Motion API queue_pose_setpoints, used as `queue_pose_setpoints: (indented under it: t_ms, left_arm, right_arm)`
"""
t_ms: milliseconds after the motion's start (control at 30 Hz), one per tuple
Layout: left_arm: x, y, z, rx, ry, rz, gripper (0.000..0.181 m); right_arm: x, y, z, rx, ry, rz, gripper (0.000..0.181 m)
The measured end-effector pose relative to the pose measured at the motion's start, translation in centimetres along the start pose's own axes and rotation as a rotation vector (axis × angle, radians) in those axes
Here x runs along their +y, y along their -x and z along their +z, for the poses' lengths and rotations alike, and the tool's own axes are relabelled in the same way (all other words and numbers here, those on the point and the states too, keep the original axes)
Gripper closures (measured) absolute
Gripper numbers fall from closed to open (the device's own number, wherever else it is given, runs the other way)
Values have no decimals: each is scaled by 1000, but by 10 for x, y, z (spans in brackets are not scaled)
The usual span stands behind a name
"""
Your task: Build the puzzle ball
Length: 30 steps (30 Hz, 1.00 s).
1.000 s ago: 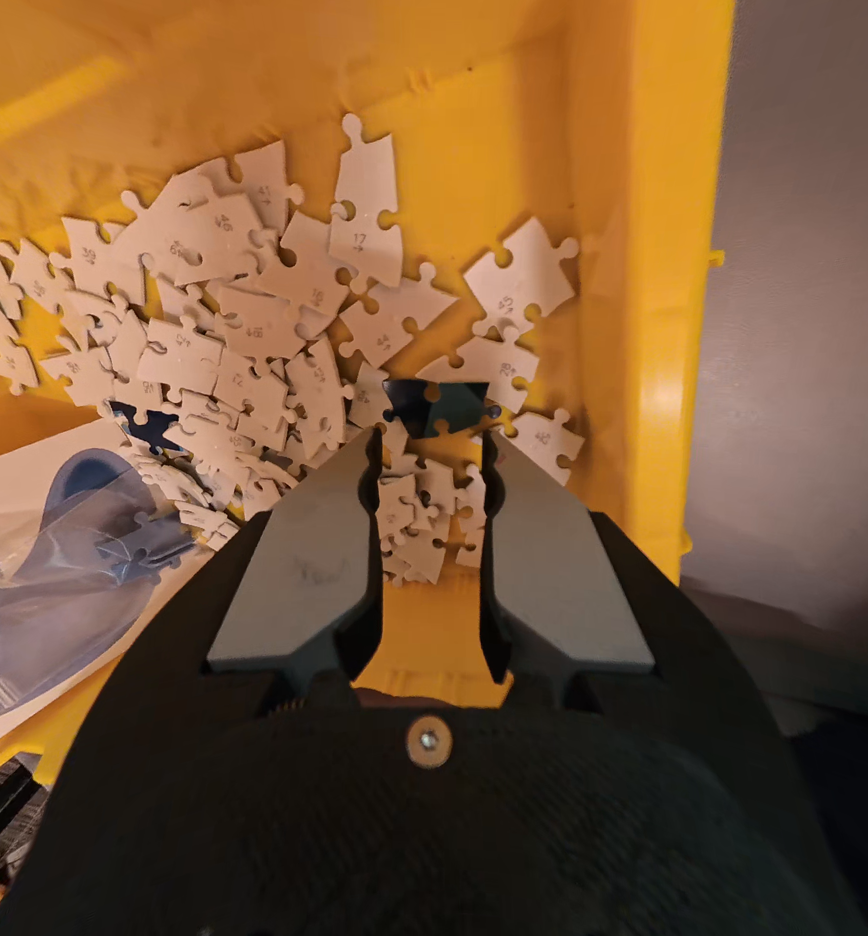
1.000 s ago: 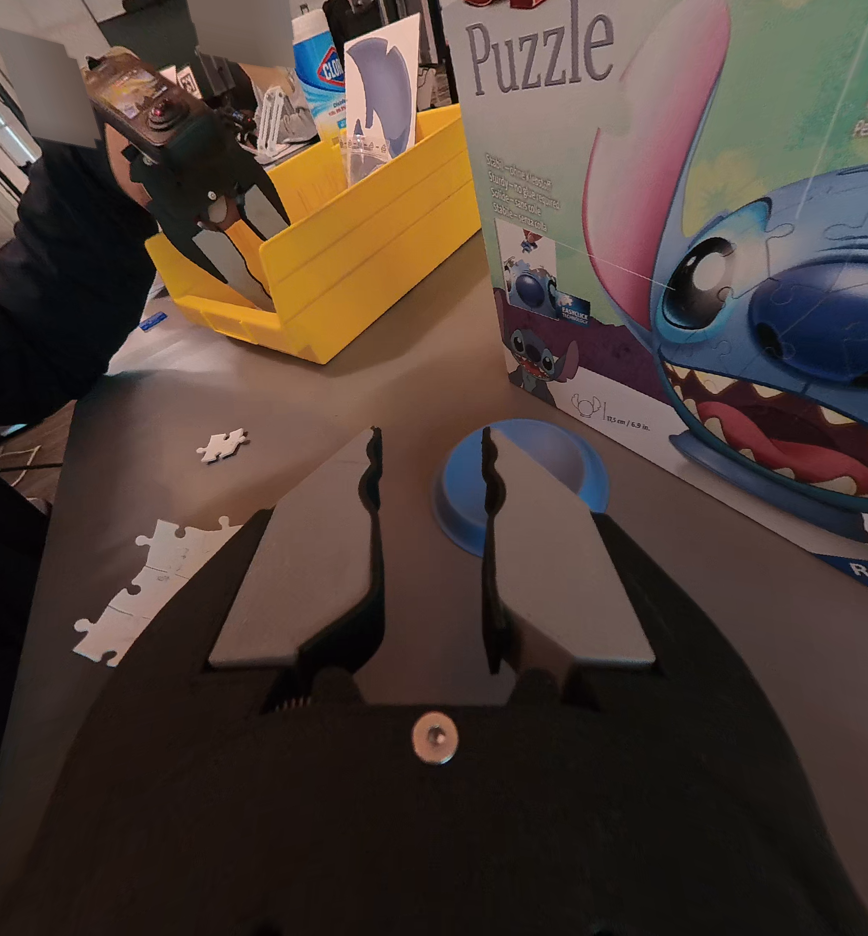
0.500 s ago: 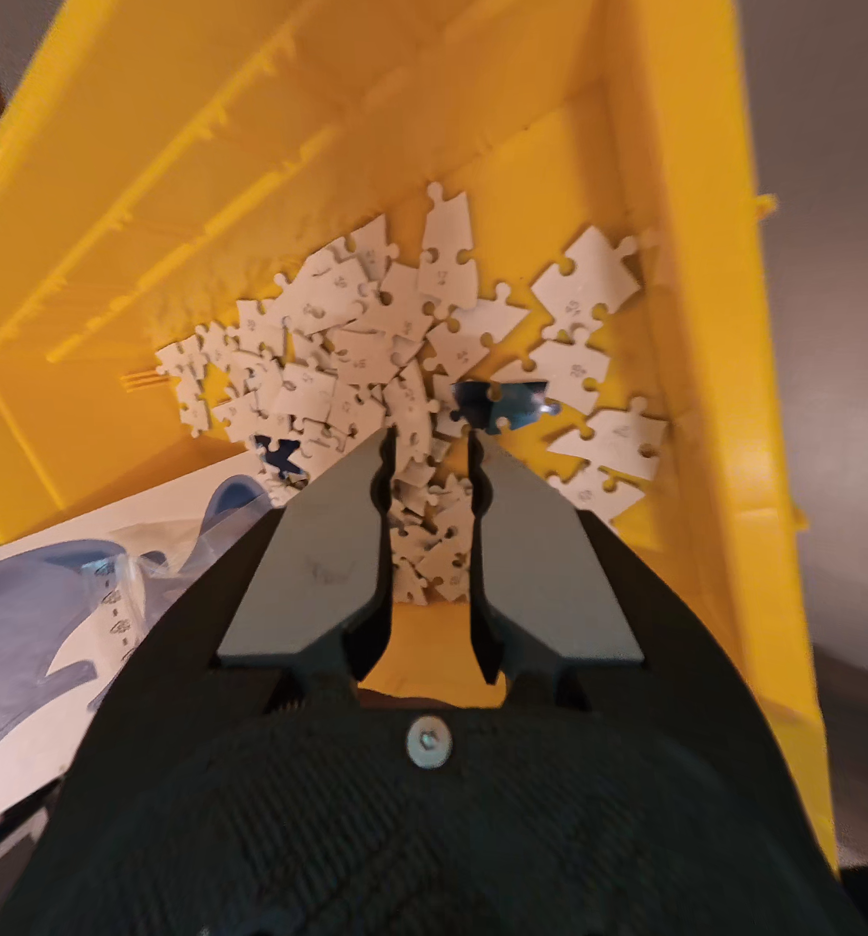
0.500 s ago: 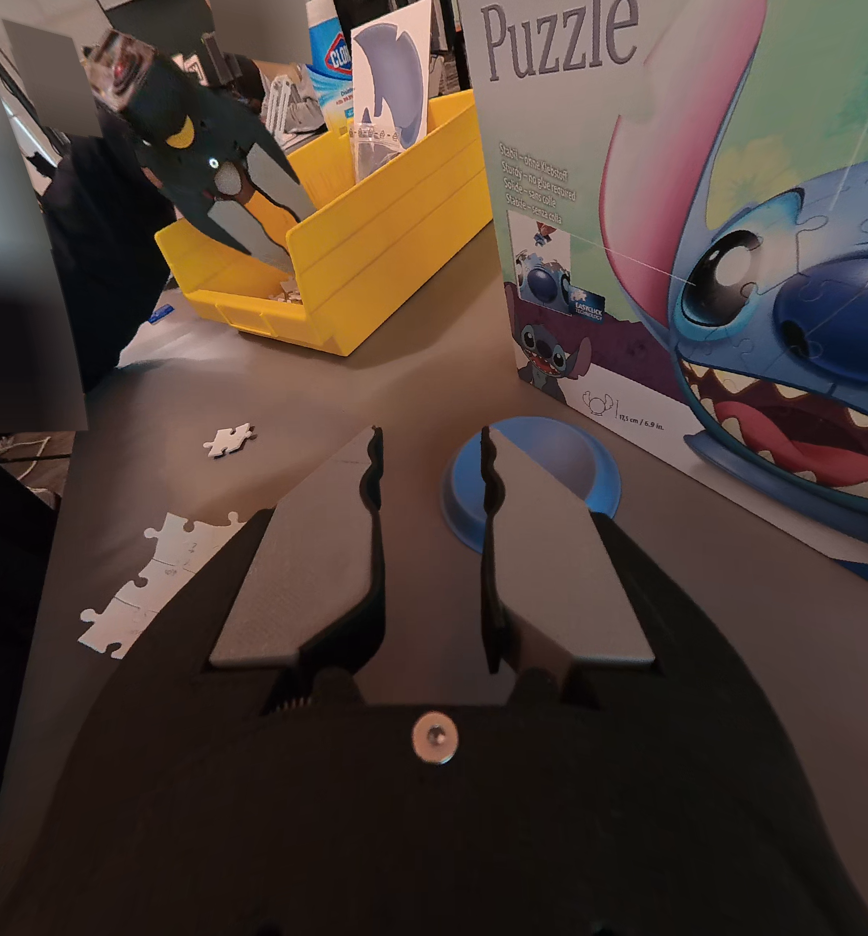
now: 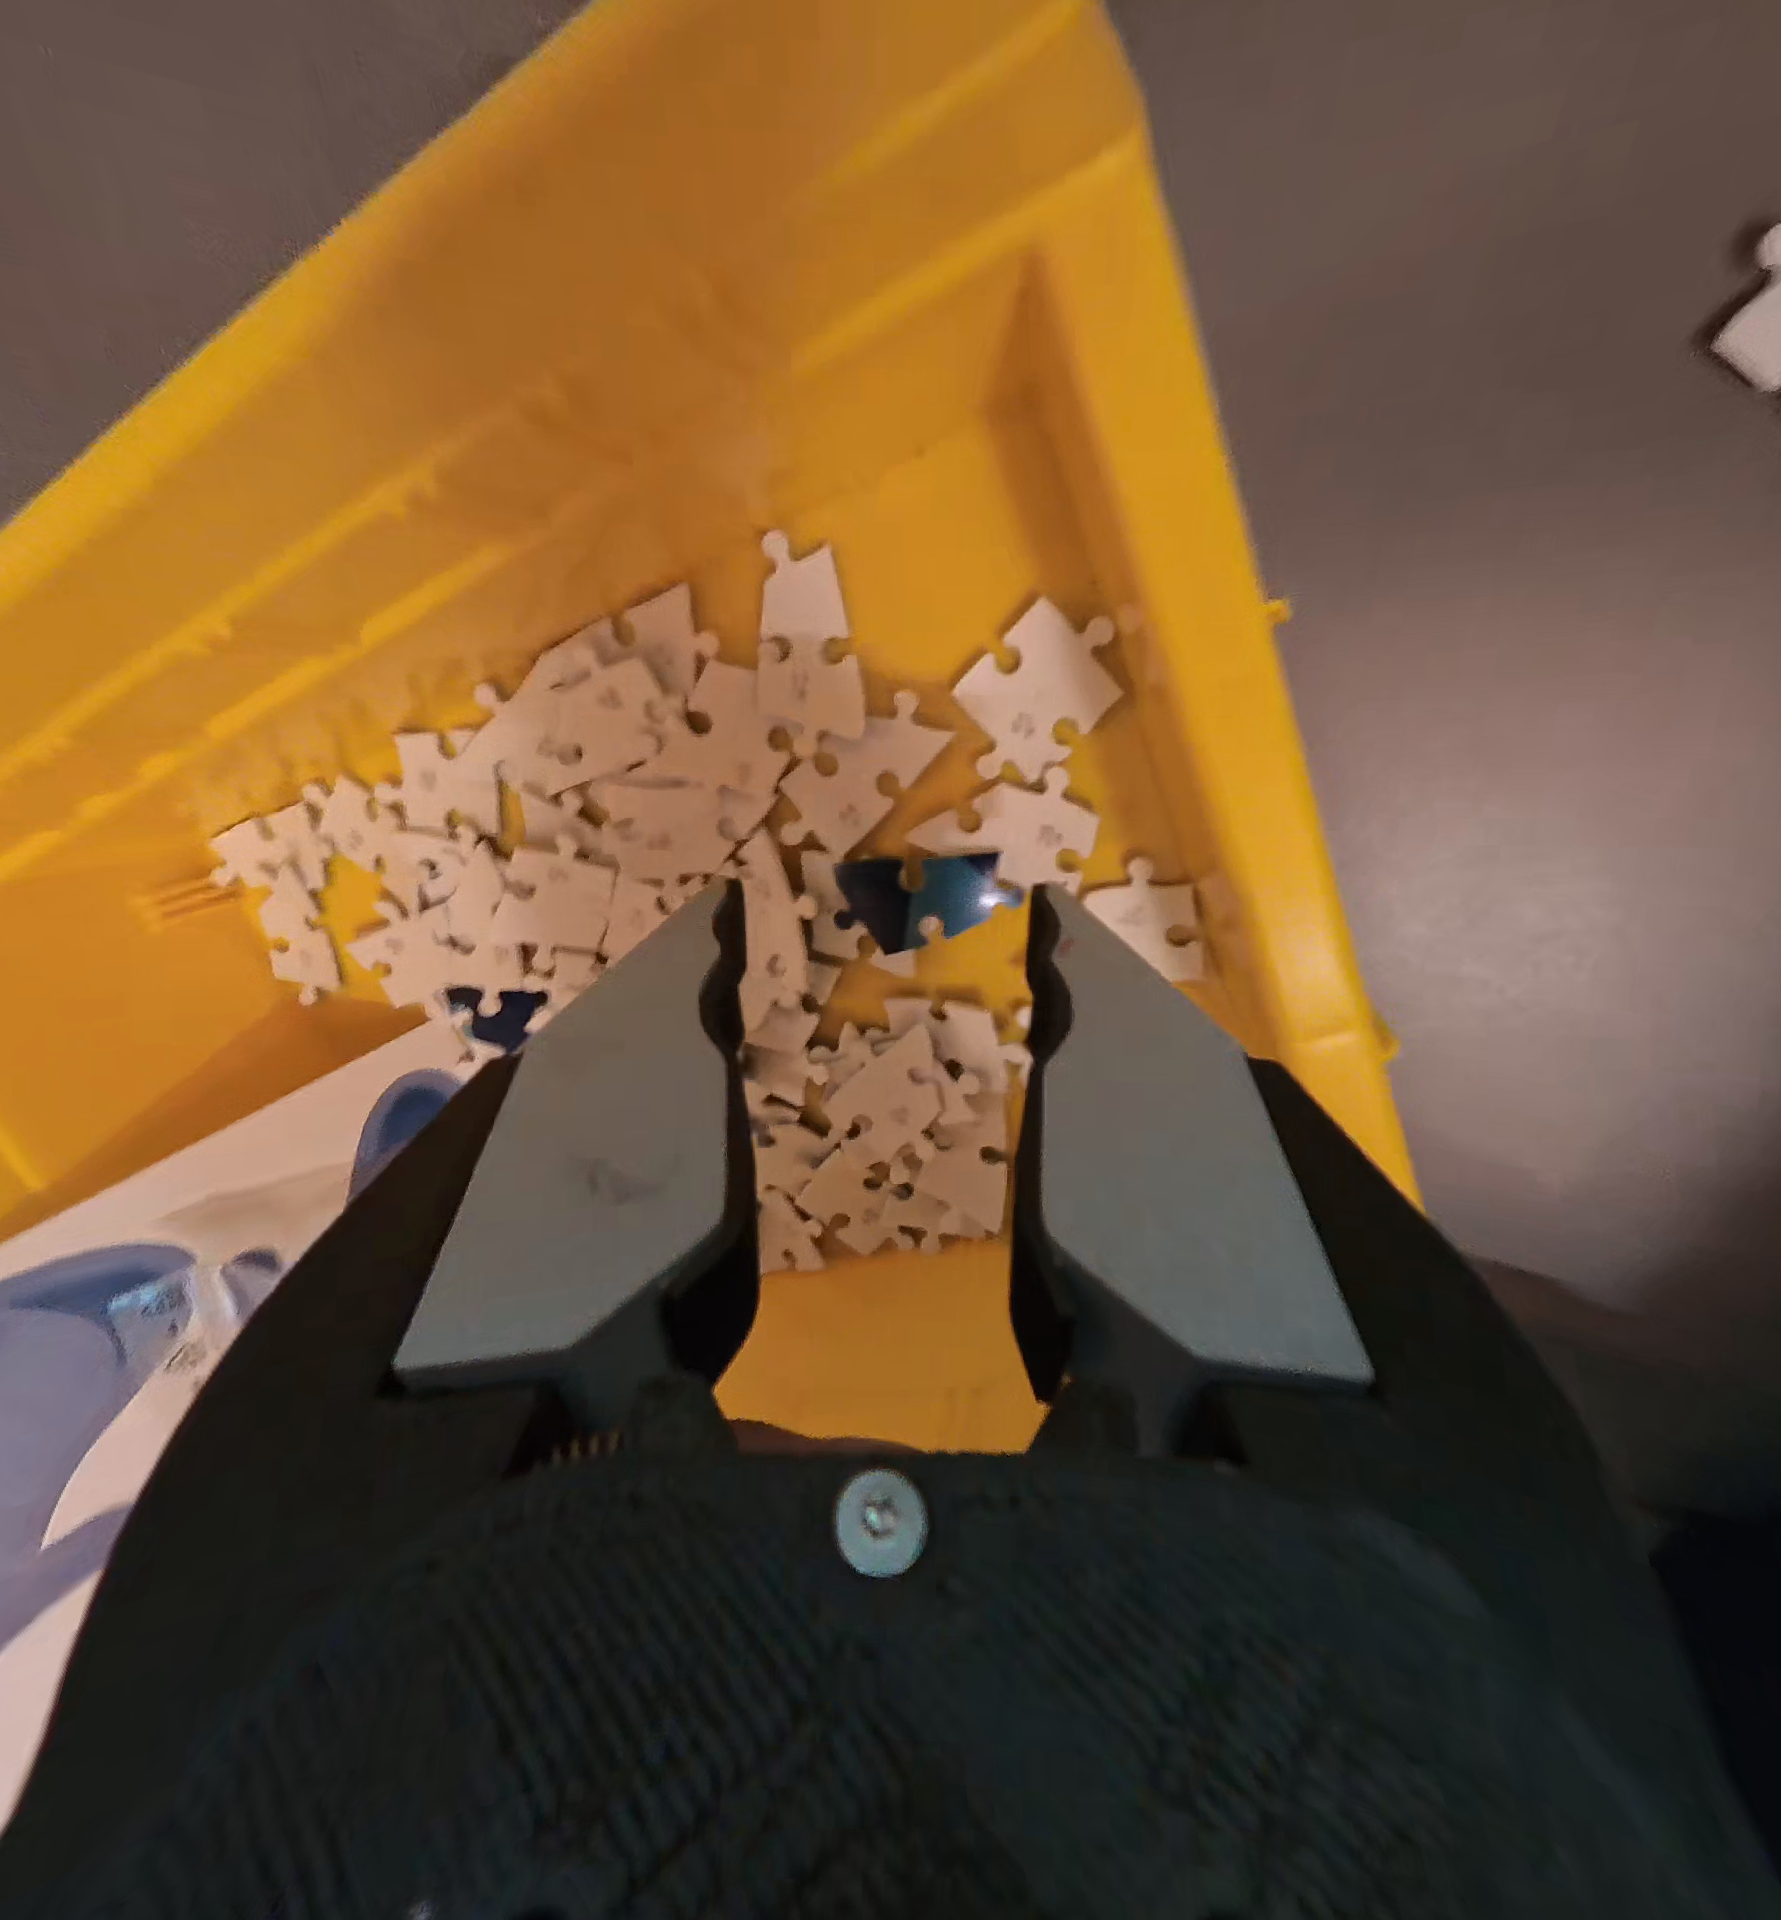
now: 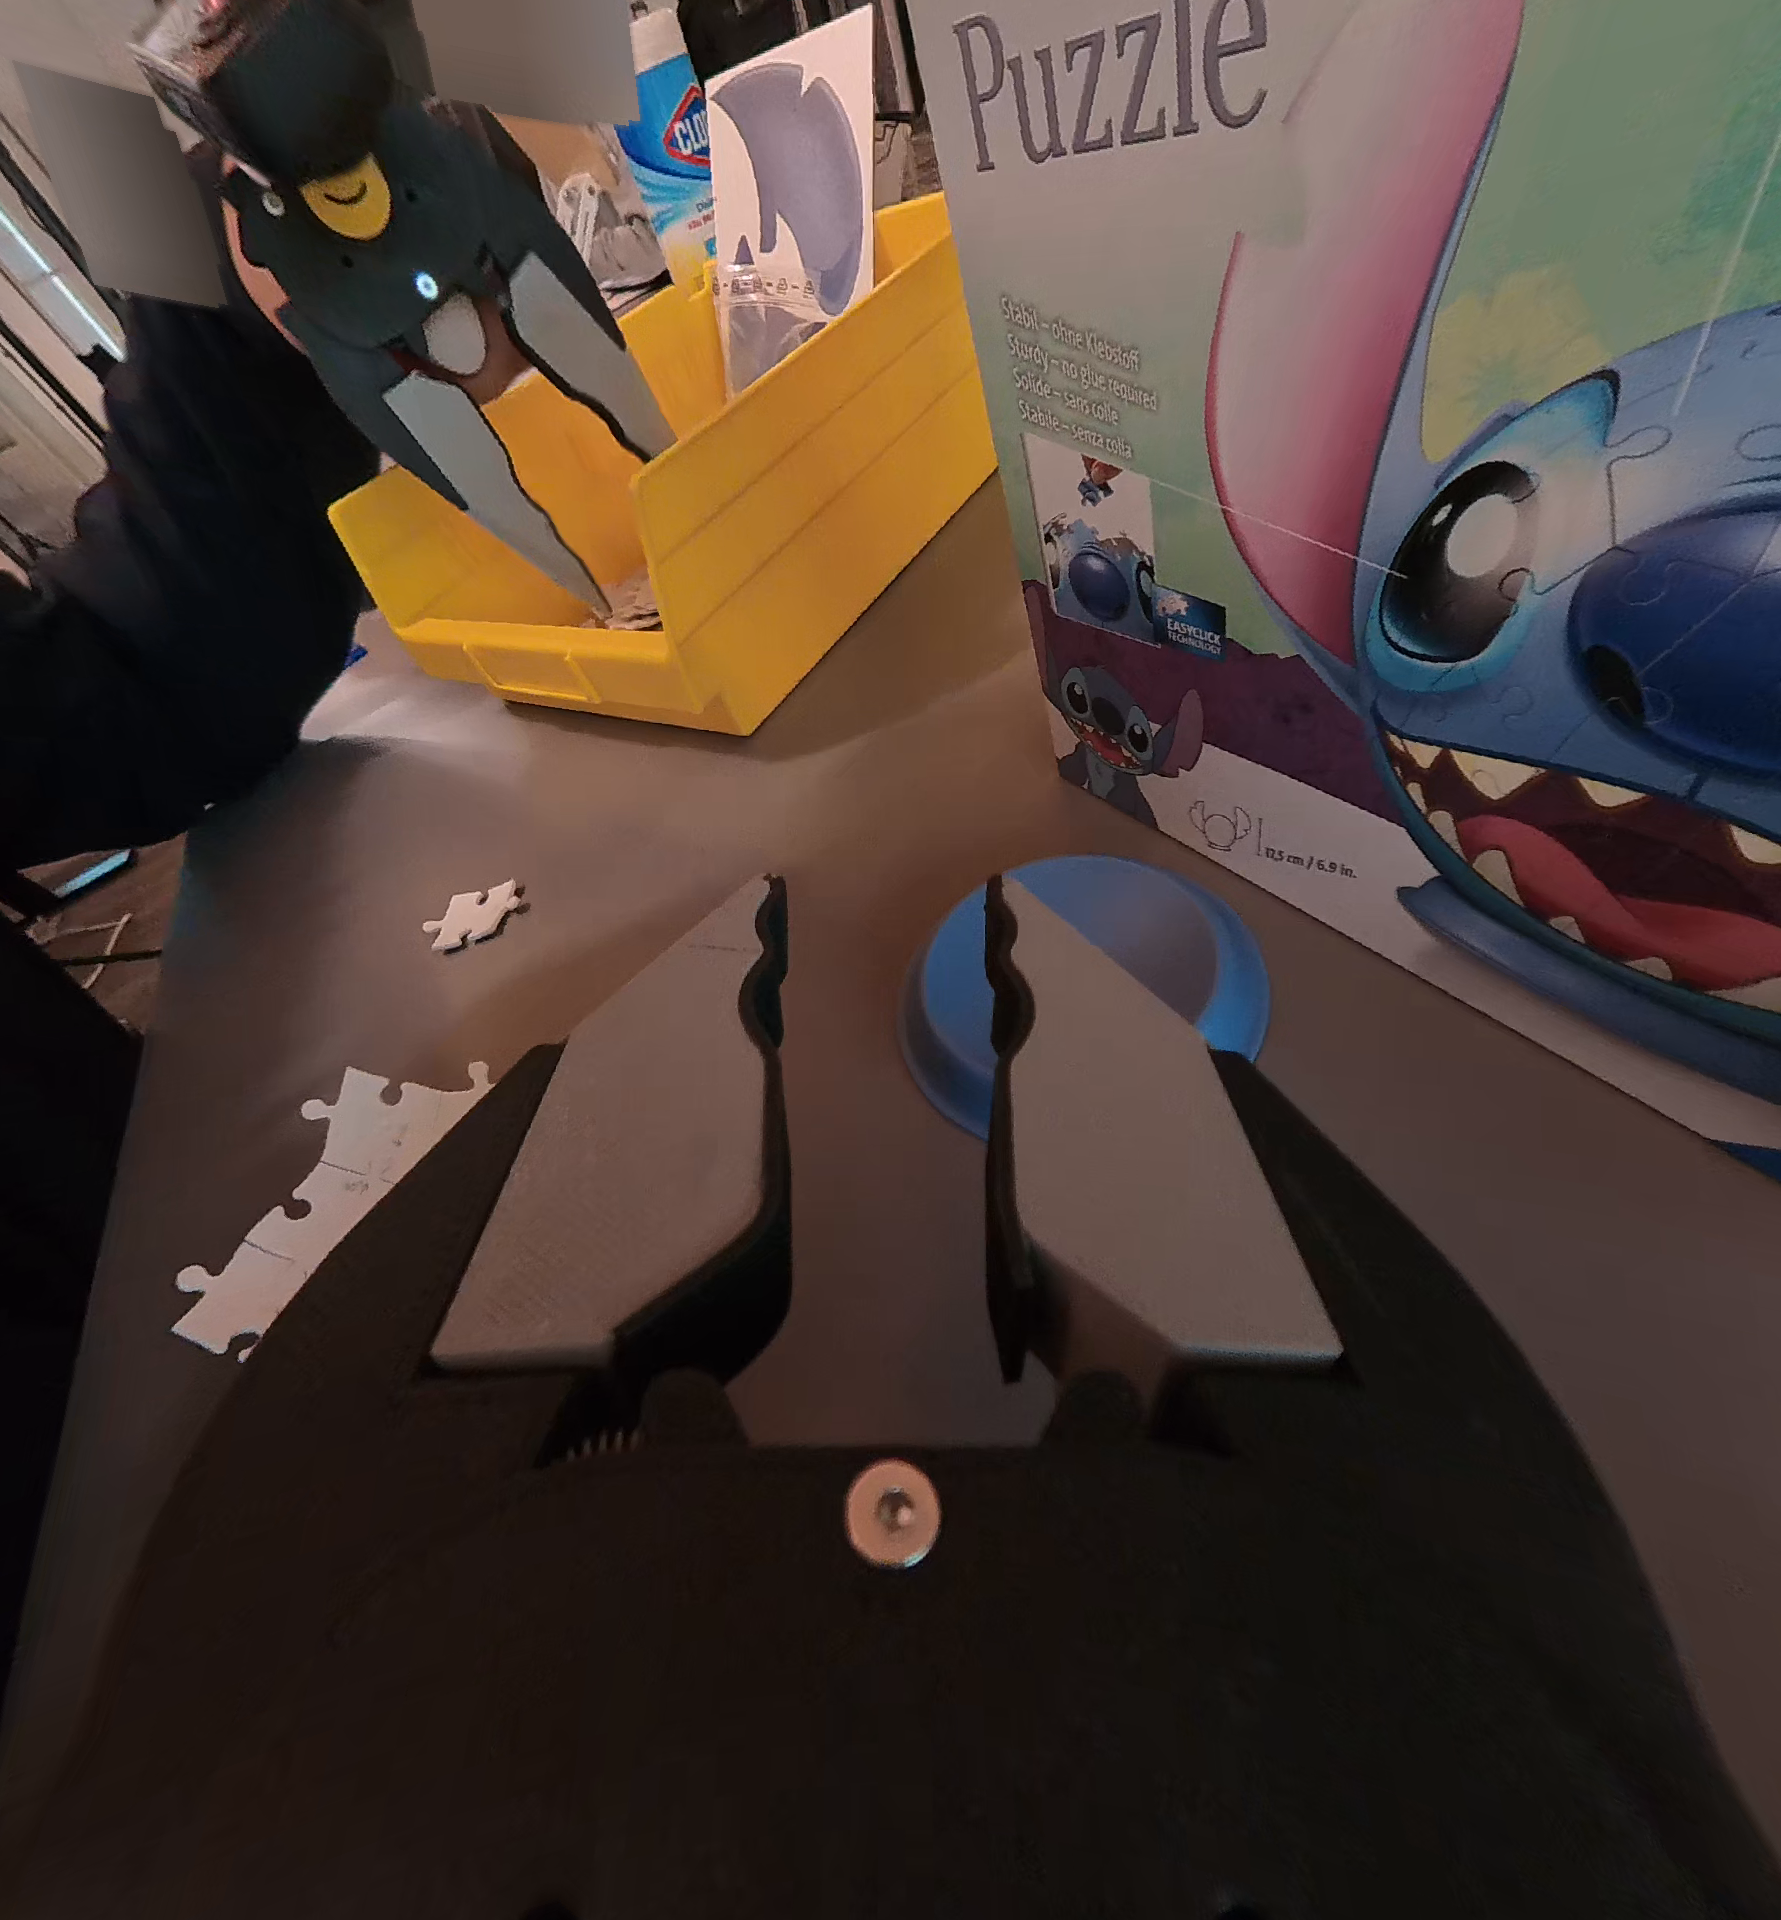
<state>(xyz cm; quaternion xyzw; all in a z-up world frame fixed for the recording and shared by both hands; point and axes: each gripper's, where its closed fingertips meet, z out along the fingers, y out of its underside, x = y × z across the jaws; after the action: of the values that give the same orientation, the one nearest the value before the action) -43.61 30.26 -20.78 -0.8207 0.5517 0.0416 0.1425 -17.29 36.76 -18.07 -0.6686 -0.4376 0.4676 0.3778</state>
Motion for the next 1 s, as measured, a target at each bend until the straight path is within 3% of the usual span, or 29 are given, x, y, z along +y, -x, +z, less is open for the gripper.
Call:
queue_pose_setpoints:
  t_ms: [233, 367, 633, 900, 1000]
  left_arm:
    - [31, -2, 31, 82, 162, 1, 123]
    - [19, -12, 33, 135, 118, 27, 138]
    - [22, -9, 28, 100, 82, 67, 140]
    - [-24, 11, -18, 165, -364, -103, 140]
    - [-56, 25, -54, 246, -642, -245, 140]
  right_arm:
    - [-2, -1, -2, -10, -16, 14, 147]
    - [-2, 1, -1, -18, -17, 11, 147]
    - [-2, 1, -2, -22, -18, 16, 146]
    - [-1, 1, -1, -24, -8, 7, 146]
    - [0, 2, 0, -23, -5, 2, 147]
